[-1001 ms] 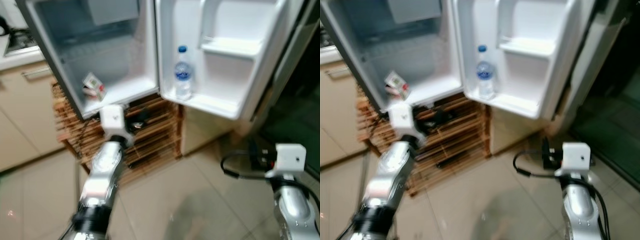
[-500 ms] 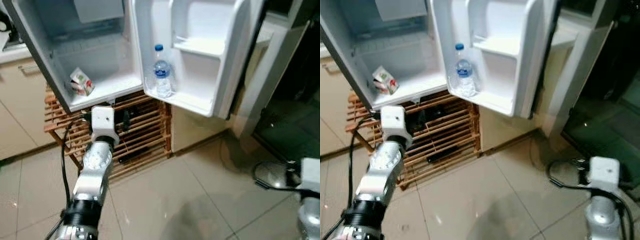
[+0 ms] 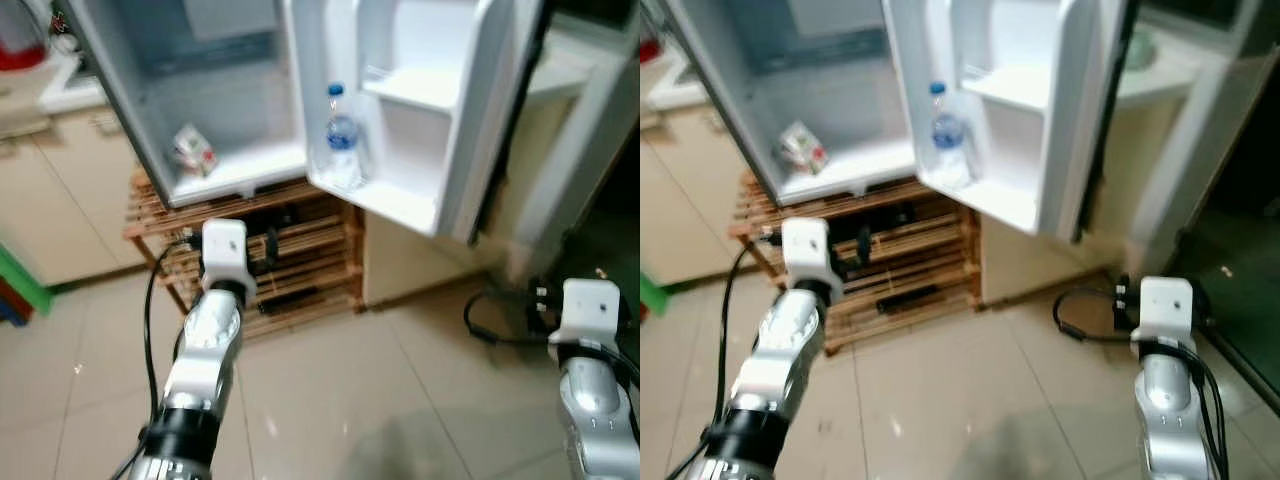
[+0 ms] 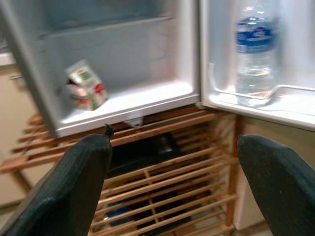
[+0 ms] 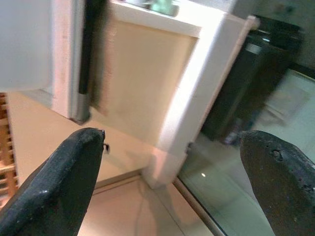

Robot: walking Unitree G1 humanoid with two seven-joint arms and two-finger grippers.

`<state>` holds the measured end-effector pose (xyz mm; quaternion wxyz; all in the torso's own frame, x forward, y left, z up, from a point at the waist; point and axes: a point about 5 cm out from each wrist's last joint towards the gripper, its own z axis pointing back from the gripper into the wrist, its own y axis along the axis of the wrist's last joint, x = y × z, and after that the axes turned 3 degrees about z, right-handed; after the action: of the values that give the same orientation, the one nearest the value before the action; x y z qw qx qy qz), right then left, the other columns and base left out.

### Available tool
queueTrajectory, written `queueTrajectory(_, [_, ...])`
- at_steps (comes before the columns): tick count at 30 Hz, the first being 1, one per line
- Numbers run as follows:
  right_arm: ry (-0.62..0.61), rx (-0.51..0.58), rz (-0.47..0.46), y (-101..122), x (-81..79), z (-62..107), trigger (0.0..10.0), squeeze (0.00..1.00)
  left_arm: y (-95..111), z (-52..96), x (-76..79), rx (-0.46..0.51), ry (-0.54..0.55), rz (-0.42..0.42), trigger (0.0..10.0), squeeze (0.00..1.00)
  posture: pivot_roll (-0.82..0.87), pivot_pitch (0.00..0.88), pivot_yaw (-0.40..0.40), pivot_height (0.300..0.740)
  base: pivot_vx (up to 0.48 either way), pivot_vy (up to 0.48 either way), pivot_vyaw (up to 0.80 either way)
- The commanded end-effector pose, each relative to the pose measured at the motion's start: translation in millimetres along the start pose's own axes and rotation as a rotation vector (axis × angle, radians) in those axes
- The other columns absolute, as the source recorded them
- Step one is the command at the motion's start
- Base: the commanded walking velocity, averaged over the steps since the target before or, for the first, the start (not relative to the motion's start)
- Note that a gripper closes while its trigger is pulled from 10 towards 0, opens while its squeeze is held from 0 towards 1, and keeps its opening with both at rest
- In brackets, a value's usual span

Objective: Restocking fridge

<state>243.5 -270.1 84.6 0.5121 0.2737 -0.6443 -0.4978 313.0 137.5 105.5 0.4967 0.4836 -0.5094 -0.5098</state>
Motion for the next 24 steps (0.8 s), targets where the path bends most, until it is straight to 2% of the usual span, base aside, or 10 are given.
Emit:
queueTrajectory(1, [0.015, 0.023, -0.009, 5.8, -4.7, -0.9, 10.0, 0.0, 2.6, -0.2, -4.8, 0.009, 0.008, -0.007, 10.0, 0.0, -0.2, 0.0, 0.085, 0.74, 0.0, -0.446, 0.63])
queueTrajectory(8, [0.033, 0.026, -0.016, 6.2, -10.0, 0.3, 10.0, 0.0, 1.3, -2.2, -6.6, -0.008, 0.03, 0.023, 10.0, 0.0, -0.2, 0.0, 0.094, 0.74, 0.111, -0.408, 0.62])
queueTrajectory(18, [0.042, 0.039, -0.013, 9.8, -14.6, -1.7, 10.0, 0.0, 6.2, -5.5, -6.5, 0.015, -0.003, -0.022, 10.0, 0.0, -0.2, 0.008, 0.094, 0.74, 0.0, 0.0, 0.0])
queueTrajectory(24, [0.048, 0.044, -0.013, 10.9, -17.2, -4.6, 10.0, 0.0, 4.9, -5.0, -6.6, 0.002, -0.002, -0.008, 10.0, 0.0, -0.19, 0.012, 0.095, 0.74, 0.0, 0.0, 0.0])
